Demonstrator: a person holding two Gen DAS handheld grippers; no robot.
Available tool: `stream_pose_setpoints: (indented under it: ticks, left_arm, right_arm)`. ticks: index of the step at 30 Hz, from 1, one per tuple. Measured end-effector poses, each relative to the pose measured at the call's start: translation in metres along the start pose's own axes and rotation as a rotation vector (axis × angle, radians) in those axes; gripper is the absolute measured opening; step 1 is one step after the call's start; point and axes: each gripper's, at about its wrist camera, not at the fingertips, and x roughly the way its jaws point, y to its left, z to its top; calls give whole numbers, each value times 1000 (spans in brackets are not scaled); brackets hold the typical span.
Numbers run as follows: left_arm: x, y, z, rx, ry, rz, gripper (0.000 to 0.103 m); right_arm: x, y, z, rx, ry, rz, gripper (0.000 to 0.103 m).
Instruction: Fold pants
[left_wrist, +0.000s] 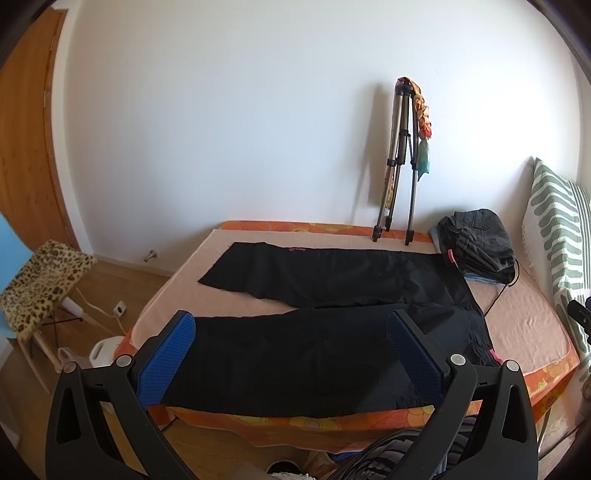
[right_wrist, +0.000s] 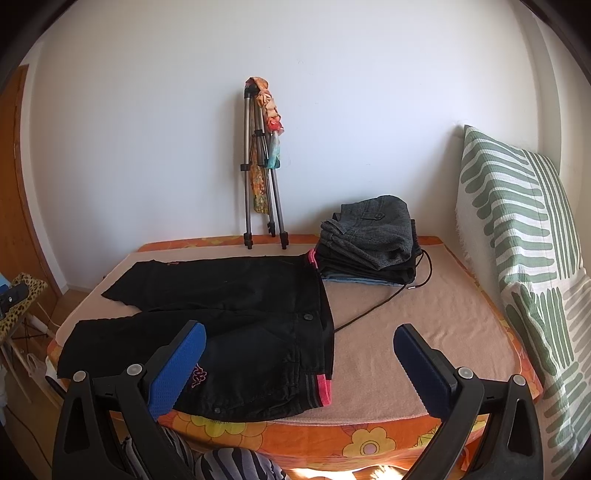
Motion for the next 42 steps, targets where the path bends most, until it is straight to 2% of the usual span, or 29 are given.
stream_pose_setpoints:
  ticks: [42]
  left_arm:
    - [3, -4, -2, 5, 6, 0, 103]
  right_arm:
    - [2, -2, 0, 10, 15, 0, 103]
